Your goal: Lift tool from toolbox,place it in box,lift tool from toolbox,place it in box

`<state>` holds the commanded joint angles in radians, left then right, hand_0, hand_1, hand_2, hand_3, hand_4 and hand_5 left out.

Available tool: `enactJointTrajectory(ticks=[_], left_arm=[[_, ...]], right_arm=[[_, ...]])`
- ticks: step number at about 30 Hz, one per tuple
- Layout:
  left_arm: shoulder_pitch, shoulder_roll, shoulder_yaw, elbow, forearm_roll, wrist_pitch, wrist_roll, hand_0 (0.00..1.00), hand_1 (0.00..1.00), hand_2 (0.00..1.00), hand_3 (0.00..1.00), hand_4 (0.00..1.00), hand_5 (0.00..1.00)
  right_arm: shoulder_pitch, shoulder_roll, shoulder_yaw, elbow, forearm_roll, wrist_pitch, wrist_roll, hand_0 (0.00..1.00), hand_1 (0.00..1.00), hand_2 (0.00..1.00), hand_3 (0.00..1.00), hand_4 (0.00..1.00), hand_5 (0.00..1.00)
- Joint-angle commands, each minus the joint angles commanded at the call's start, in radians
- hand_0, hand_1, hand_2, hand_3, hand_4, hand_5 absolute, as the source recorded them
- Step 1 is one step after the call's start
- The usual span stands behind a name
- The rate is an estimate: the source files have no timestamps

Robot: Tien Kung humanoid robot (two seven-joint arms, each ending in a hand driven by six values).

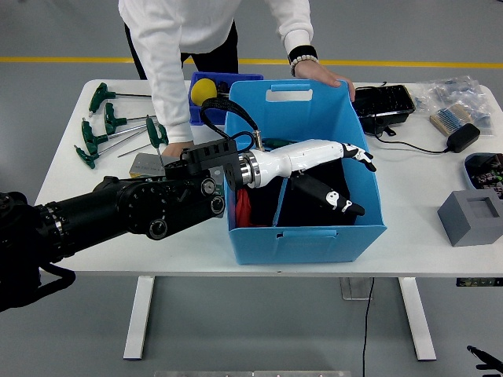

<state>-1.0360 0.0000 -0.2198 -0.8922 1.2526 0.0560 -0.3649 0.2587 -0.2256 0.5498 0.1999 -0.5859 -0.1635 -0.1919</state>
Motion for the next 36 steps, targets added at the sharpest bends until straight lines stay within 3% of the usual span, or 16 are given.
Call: enactJointTrajectory(ticks=[2,3,4,7,9,12,16,19,20,21,25,26,27,32,33,36], left_arm=[[0.054,0.0,-0.065,-0.038,0.045,-0.002,0.018,0.802,0.803,0.834,0.772,0.998,0.719],[0.077,0.0,-0.097,-0.055,0.072,-0.005,0.026,0.743,0.74,0.768,0.737,0.998,0.723],[0.106,0.0,-0.138,-0.076,0.11,-0.01,0.037,0.743,0.74,0.768,0.737,0.998,0.723],[0.147,0.0,-0.243,-0.121,0.189,-0.023,0.055,0.743,0.74,0.768,0.737,0.998,0.723],[0.159,0.014,-0.319,-0.161,0.218,-0.026,0.063,0.737,0.734,0.763,0.731,0.998,0.727],[0.185,0.065,-0.431,-0.22,0.239,-0.023,0.069,0.737,0.734,0.763,0.731,0.998,0.727],[0.255,0.123,-0.597,-0.297,0.197,-0.015,0.092,0.722,0.712,0.74,0.722,0.998,0.724],[0.325,0.145,-0.706,-0.343,0.149,-0.016,0.144,0.722,0.712,0.74,0.722,0.998,0.724],[0.359,0.149,-0.751,-0.357,0.131,-0.023,0.17,0.722,0.712,0.74,0.722,0.998,0.724],[0.386,0.151,-0.787,-0.369,0.108,-0.022,0.19,0.638,0.636,0.668,0.694,0.998,0.728],[0.509,0.153,-0.93,-0.425,-0.006,-0.016,0.285,0.638,0.636,0.668,0.694,0.998,0.728],[0.543,0.155,-0.958,-0.442,-0.034,-0.007,0.311,0.638,0.636,0.668,0.694,0.998,0.728],[0.578,0.156,-0.983,-0.458,-0.064,0.004,0.335,0.471,0.564,0.641,0.708,0.982,0.755],[0.702,0.135,-1.046,-0.503,-0.21,0.101,0.422,0.471,0.564,0.641,0.708,0.982,0.755],[0.729,0.116,-1.071,-0.512,-0.217,0.143,0.456,0.375,0.507,0.595,0.69,0.931,0.826],[0.78,0.066,-1.143,-0.505,-0.201,0.262,0.533,0.375,0.507,0.595,0.69,0.931,0.826]], right_arm=[[-0.009,0.003,-0.001,-0.001,0.003,0.0,0.001,0.65,0.631,0.696,0.575,0.833,0.687],[-0.012,0.005,-0.001,-0.002,0.005,0.0,0.001,0.65,0.633,0.697,0.575,0.833,0.687],[-0.018,0.007,-0.002,-0.003,0.009,-0.001,0.003,0.65,0.633,0.697,0.575,0.833,0.687],[-0.028,0.009,-0.002,-0.004,0.015,-0.001,0.004,0.65,0.633,0.697,0.575,0.833,0.687],[-0.033,0.012,0.001,-0.005,0.013,-0.001,0.003,0.65,0.633,0.698,0.574,0.833,0.687],[-0.036,0.015,0.005,-0.005,0.005,0.002,-0.001,0.65,0.633,0.698,0.574,0.833,0.687],[-0.041,0.021,0.008,-0.005,-0.001,0.002,-0.004,0.65,0.635,0.698,0.574,0.833,0.687],[-0.047,0.026,0.006,-0.006,0.003,0.002,-0.002,0.65,0.635,0.698,0.574,0.833,0.687],[-0.049,0.028,0.006,-0.006,0.004,0.001,-0.002,0.65,0.635,0.698,0.574,0.833,0.687],[-0.05,0.03,0.008,-0.007,0.003,0.001,-0.002,0.65,0.638,0.698,0.574,0.832,0.688],[-0.058,0.035,0.011,-0.008,0.002,0.0,-0.001,0.65,0.638,0.698,0.574,0.832,0.688],[-0.059,0.037,0.011,-0.008,0.001,0.001,-0.001,0.65,0.638,0.698,0.574,0.832,0.688],[-0.059,0.037,0.009,-0.008,0.003,0.001,-0.001,0.65,0.636,0.698,0.573,0.832,0.689],[-0.057,0.039,0.005,-0.009,0.007,0.001,0.0,0.65,0.636,0.698,0.573,0.832,0.689],[-0.055,0.039,0.008,-0.009,0.001,0.002,-0.001,0.65,0.636,0.698,0.573,0.831,0.689],[-0.049,0.039,0.009,-0.008,-0.005,0.002,-0.002,0.65,0.636,0.698,0.573,0.831,0.689]])
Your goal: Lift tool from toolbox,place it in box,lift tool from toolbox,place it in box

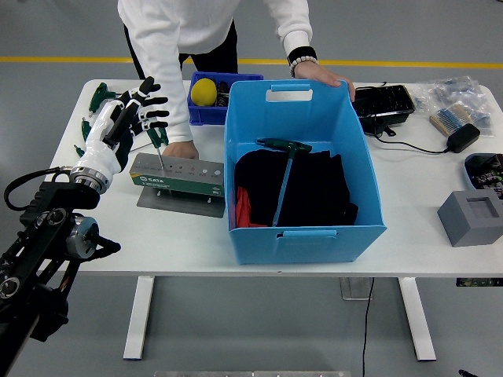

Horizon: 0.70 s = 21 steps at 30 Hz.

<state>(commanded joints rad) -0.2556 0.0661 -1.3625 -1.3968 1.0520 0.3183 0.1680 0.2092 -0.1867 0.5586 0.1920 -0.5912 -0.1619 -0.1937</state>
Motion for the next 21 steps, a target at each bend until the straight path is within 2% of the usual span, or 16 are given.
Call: enactJointTrajectory(ticks=[2,3,5,8,11,14,15,20,21], left_arm=[[0.028,-0.022,-0.047,0.029,-0.049,0.083,0.026,0.375,0.507,0.595,0.69,0.931,0.826],[0.038,-0.026,-0.063,0.038,-0.083,0.122,0.031,0.334,0.486,0.586,0.684,0.892,0.927],[0.057,-0.03,-0.081,0.052,-0.146,0.153,0.039,0.334,0.486,0.586,0.684,0.892,0.927],[0.069,-0.031,-0.089,0.066,-0.192,0.15,0.047,0.334,0.486,0.586,0.684,0.892,0.927],[0.076,-0.035,-0.085,0.079,-0.233,0.13,0.051,0.33,0.485,0.588,0.696,0.888,0.938],[0.078,-0.04,-0.078,0.087,-0.24,0.116,0.041,0.33,0.485,0.588,0.696,0.888,0.938],[0.078,-0.04,-0.076,0.089,-0.236,0.113,0.033,0.38,0.526,0.619,0.711,0.886,0.926],[0.059,-0.04,-0.074,0.109,-0.044,0.109,-0.038,0.38,0.526,0.619,0.711,0.886,0.926],[0.052,-0.04,-0.073,0.118,-0.005,0.104,-0.045,0.593,0.702,0.728,0.763,0.998,0.773]], right_arm=[[0.001,0.002,0.002,0.0,-0.004,-0.001,-0.001,0.65,0.636,0.698,0.573,0.831,0.689],[0.002,0.002,0.001,0.0,0.0,-0.001,0.0,0.65,0.638,0.698,0.572,0.831,0.69],[0.002,0.001,-0.003,0.0,0.01,-0.002,0.001,0.65,0.638,0.698,0.572,0.831,0.69],[0.002,0.002,-0.002,0.0,0.007,-0.002,0.001,0.65,0.638,0.698,0.572,0.831,0.69],[0.003,0.002,-0.003,0.0,0.006,-0.001,0.001,0.65,0.638,0.698,0.573,0.831,0.69],[0.004,0.002,-0.003,0.0,0.004,-0.001,0.001,0.65,0.638,0.698,0.573,0.831,0.69],[0.004,0.002,-0.003,0.0,0.005,-0.001,0.001,0.649,0.639,0.698,0.572,0.83,0.69],[0.006,0.001,-0.008,-0.001,0.013,-0.001,0.003,0.649,0.639,0.698,0.572,0.83,0.69],[0.007,0.0,-0.008,-0.001,0.014,-0.001,0.003,0.65,0.638,0.698,0.572,0.831,0.691]])
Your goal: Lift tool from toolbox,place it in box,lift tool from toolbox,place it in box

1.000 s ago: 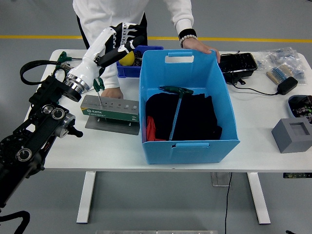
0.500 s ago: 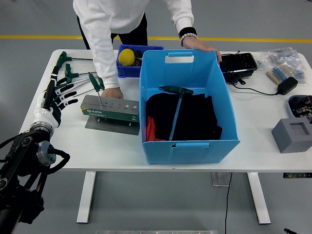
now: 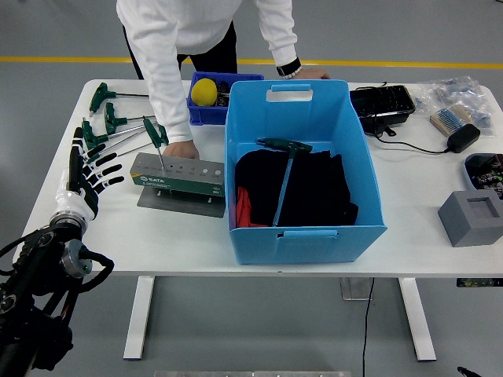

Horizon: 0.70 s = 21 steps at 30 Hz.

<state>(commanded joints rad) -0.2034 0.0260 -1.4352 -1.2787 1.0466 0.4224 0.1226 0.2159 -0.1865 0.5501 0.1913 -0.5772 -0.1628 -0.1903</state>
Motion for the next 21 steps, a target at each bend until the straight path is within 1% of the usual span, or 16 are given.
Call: enactJointTrajectory(ticks=[1,4,5,6,11,12,13,14,15,17,18,20,21], left_arm=[[-0.007,0.0,0.003,0.011,0.039,-0.002,-0.008,0.593,0.702,0.728,0.763,0.998,0.773],[-0.043,-0.002,0.03,0.072,0.169,0.006,-0.051,0.593,0.702,0.728,0.763,0.998,0.773],[-0.057,-0.004,0.041,0.096,0.215,0.019,-0.07,0.593,0.702,0.728,0.763,0.998,0.773],[-0.068,-0.006,0.05,0.117,0.254,0.031,-0.085,0.682,0.759,0.772,0.773,0.998,0.714],[-0.125,-0.013,0.101,0.235,0.468,0.076,-0.152,0.682,0.759,0.772,0.773,0.998,0.714],[-0.132,-0.012,0.108,0.25,0.507,0.079,-0.158,0.72,0.785,0.797,0.791,0.998,0.626],[-0.138,-0.012,0.112,0.26,0.546,0.081,-0.163,0.72,0.785,0.797,0.791,0.998,0.626],[-0.151,-0.008,0.121,0.278,0.585,0.081,-0.182,0.72,0.785,0.797,0.791,0.998,0.626],[-0.165,-0.002,0.13,0.293,0.63,0.074,-0.205,0.72,0.785,0.797,0.791,0.998,0.626],[-0.184,0.013,0.144,0.305,0.715,0.058,-0.231,0.72,0.785,0.797,0.791,0.998,0.626],[-0.206,0.034,0.164,0.314,0.76,0.032,-0.254,0.781,0.842,0.853,0.829,0.998,0.575],[-0.238,0.065,0.195,0.323,0.845,-0.015,-0.283,0.781,0.842,0.853,0.829,0.998,0.575],[-0.244,0.071,0.202,0.324,0.878,-0.025,-0.288,0.781,0.842,0.853,0.829,0.998,0.575]], right_arm=[[0.0,0.0,-0.001,0.0,0.001,0.0,0.0,0.65,0.638,0.698,0.572,0.831,0.691],[0.002,0.0,0.001,0.0,-0.002,0.0,-0.001,0.65,0.638,0.698,0.572,0.831,0.691],[0.002,0.0,0.0,0.0,-0.002,0.0,-0.001,0.65,0.638,0.698,0.572,0.831,0.691],[0.002,0.0,0.0,0.001,-0.001,0.0,-0.001,0.651,0.639,0.698,0.572,0.831,0.691],[0.004,0.0,0.001,0.001,-0.001,-0.001,-0.001,0.651,0.639,0.698,0.572,0.831,0.691],[0.004,0.0,0.001,0.001,-0.001,-0.001,-0.002,0.651,0.639,0.698,0.571,0.831,0.692],[0.005,0.0,0.001,0.001,-0.001,-0.001,-0.002,0.651,0.639,0.698,0.571,0.831,0.692],[0.005,0.0,0.0,0.001,0.0,-0.001,-0.001,0.651,0.639,0.698,0.571,0.831,0.692],[0.005,0.001,0.0,0.001,0.002,-0.002,-0.001,0.651,0.639,0.698,0.571,0.831,0.692],[0.005,0.001,-0.002,0.001,0.006,-0.002,0.0,0.651,0.639,0.698,0.571,0.831,0.692],[0.005,0.001,-0.002,0.001,0.007,-0.002,0.0,0.651,0.641,0.698,0.571,0.831,0.692],[0.006,0.0,-0.002,0.001,0.008,-0.002,0.0,0.651,0.641,0.698,0.571,0.831,0.692],[0.006,0.0,-0.002,0.001,0.007,-0.002,0.0,0.651,0.641,0.698,0.571,0.831,0.692]])
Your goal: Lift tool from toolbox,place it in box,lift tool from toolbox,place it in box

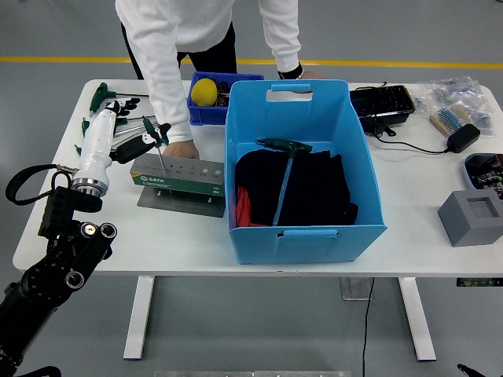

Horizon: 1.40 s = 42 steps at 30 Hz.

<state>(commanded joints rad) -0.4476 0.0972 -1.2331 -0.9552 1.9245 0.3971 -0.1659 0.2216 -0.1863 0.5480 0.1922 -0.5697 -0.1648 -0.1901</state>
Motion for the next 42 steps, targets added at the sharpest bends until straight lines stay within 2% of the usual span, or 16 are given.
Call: enactJointTrajectory(ticks=[2,3,5,8,9,14,15,16,20,21,24,26,27,32,33,42], left_arm=[[-0.042,0.042,0.052,0.003,0.085,-0.074,-0.029,0.781,0.842,0.853,0.829,0.998,0.575],[-0.059,0.059,0.075,0.004,0.123,-0.108,-0.037,0.845,0.901,0.933,0.834,0.998,0.555],[-0.106,0.104,0.145,0.012,0.214,-0.181,-0.06,0.845,0.901,0.933,0.834,0.998,0.555],[-0.162,0.159,0.244,0.025,0.287,-0.243,-0.091,0.845,0.901,0.933,0.834,0.998,0.555],[-0.185,0.18,0.281,0.032,0.282,-0.258,-0.104,0.869,0.898,0.897,0.698,0.998,0.551],[-0.284,0.254,0.452,0.058,0.246,-0.295,-0.14,0.869,0.898,0.897,0.698,0.998,0.551],[-0.298,0.261,0.479,0.062,0.246,-0.296,-0.142,0.875,0.817,0.764,0.583,0.998,0.565],[-0.325,0.274,0.517,0.072,0.244,-0.296,-0.148,0.875,0.817,0.764,0.583,0.998,0.565],[-0.388,0.298,0.62,0.094,0.237,-0.317,-0.15,0.875,0.817,0.764,0.583,0.998,0.565],[-0.396,0.302,0.635,0.097,0.232,-0.324,-0.149,0.866,0.722,0.644,0.515,0.998,0.581],[-0.426,0.314,0.684,0.111,0.225,-0.352,-0.14,0.866,0.722,0.644,0.515,0.998,0.581],[-0.436,0.317,0.7,0.117,0.224,-0.361,-0.139,0.866,0.722,0.644,0.515,0.998,0.581],[-0.443,0.318,0.709,0.121,0.22,-0.365,-0.139,0.852,0.671,0.585,0.503,0.998,0.593],[-0.464,0.317,0.734,0.129,0.219,-0.374,-0.139,0.852,0.671,0.585,0.503,0.998,0.593],[-0.467,0.316,0.739,0.131,0.221,-0.377,-0.138,0.846,0.633,0.533,0.466,0.998,0.6],[-0.493,0.319,0.781,0.16,0.232,-0.394,-0.133,0.843,0.606,0.508,0.425,0.998,0.603]], right_arm=[[0.0,-0.001,0.0,0.0,0.001,0.0,0.0,0.651,0.641,0.698,0.571,0.831,0.692],[0.001,-0.001,-0.001,0.0,0.002,0.0,0.0,0.651,0.64,0.697,0.572,0.831,0.692],[0.002,-0.001,0.0,0.0,0.001,0.0,-0.001,0.651,0.64,0.697,0.572,0.831,0.692],[0.002,-0.001,0.001,0.0,0.001,0.0,-0.002,0.651,0.64,0.697,0.572,0.831,0.692],[0.001,-0.001,0.001,0.0,0.002,-0.001,-0.002,0.65,0.64,0.697,0.572,0.831,0.693],[-0.002,0.0,0.003,0.001,0.001,-0.002,-0.003,0.65,0.64,0.697,0.572,0.831,0.693],[-0.003,0.0,0.004,0.001,0.001,-0.002,-0.003,0.651,0.642,0.697,0.572,0.831,0.693],[-0.004,0.0,0.005,0.001,-0.001,-0.002,-0.004,0.651,0.642,0.697,0.572,0.831,0.693],[-0.005,0.0,0.003,0.002,-0.002,0.0,-0.004,0.651,0.642,0.697,0.572,0.831,0.693],[-0.006,0.0,0.002,0.002,-0.002,0.0,-0.004,0.65,0.64,0.697,0.572,0.831,0.694],[-0.008,0.0,0.0,0.002,0.005,-0.001,-0.002,0.65,0.64,0.697,0.572,0.831,0.694],[-0.008,0.0,-0.002,0.002,0.009,-0.002,-0.002,0.65,0.64,0.697,0.572,0.831,0.694],[-0.008,0.0,-0.003,0.003,0.009,-0.002,-0.001,0.649,0.639,0.697,0.572,0.831,0.694],[-0.009,0.0,-0.003,0.003,0.009,-0.002,-0.001,0.649,0.639,0.697,0.572,0.831,0.694],[-0.009,0.0,-0.004,0.003,0.009,-0.002,-0.001,0.65,0.639,0.697,0.573,0.832,0.694],[-0.004,-0.002,-0.008,0.003,0.015,-0.003,0.0,0.651,0.639,0.697,0.573,0.831,0.694]])
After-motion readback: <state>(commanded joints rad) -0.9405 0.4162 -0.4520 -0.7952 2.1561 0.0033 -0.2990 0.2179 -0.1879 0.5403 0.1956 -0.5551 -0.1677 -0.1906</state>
